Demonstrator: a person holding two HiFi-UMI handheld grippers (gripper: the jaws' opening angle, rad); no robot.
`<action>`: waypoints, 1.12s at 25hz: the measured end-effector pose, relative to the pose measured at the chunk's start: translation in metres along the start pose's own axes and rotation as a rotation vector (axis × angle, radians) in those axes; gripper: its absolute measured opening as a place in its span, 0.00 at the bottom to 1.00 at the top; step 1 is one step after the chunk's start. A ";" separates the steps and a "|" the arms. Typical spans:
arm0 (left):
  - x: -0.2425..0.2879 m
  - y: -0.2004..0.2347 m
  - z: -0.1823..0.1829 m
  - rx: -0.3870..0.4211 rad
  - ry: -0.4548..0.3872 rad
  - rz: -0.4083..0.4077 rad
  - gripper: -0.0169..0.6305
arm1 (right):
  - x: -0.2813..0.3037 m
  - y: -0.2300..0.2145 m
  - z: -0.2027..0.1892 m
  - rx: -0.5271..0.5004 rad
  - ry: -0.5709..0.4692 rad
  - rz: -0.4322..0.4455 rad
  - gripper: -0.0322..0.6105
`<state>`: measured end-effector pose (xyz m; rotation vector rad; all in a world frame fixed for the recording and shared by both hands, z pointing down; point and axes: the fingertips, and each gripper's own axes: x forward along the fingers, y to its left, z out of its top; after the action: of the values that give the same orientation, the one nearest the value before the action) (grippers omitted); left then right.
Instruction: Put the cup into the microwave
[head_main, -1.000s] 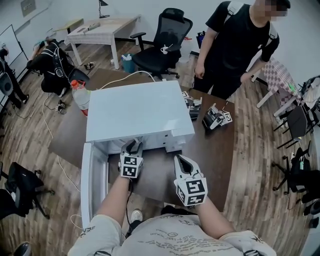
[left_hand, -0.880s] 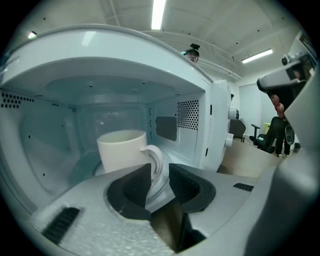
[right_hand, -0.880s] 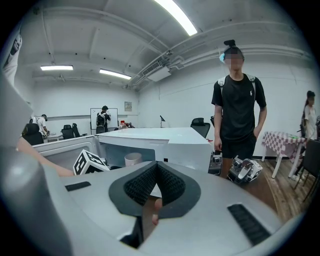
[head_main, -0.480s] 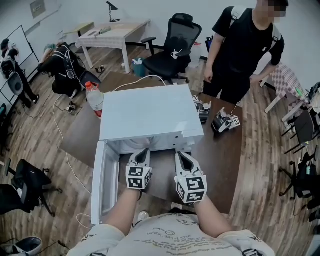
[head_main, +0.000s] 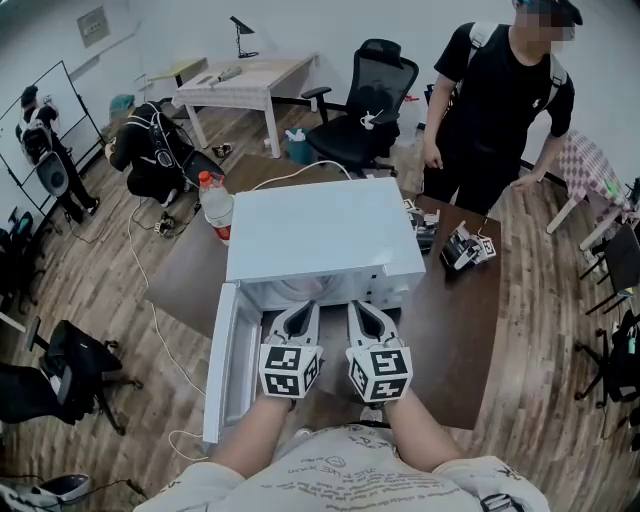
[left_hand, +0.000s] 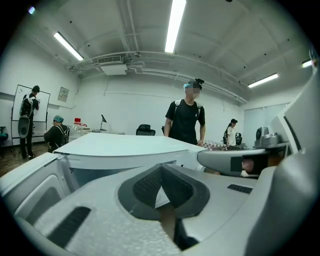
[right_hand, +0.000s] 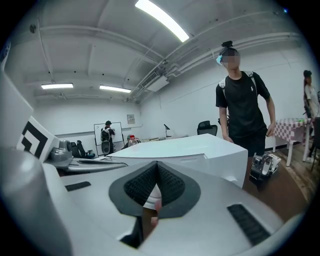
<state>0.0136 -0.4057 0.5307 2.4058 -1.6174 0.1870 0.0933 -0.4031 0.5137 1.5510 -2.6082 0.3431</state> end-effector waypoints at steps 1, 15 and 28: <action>-0.003 -0.001 0.004 -0.009 -0.004 0.001 0.05 | 0.001 0.003 0.001 -0.004 -0.001 0.003 0.06; -0.020 -0.003 0.039 0.017 -0.039 -0.004 0.05 | 0.003 0.023 0.027 -0.084 -0.071 -0.001 0.06; -0.025 0.000 0.037 -0.071 -0.044 -0.059 0.05 | 0.001 0.022 0.024 -0.084 -0.070 -0.028 0.06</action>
<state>0.0035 -0.3935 0.4890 2.4163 -1.5423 0.0650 0.0749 -0.3994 0.4869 1.5987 -2.6120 0.1782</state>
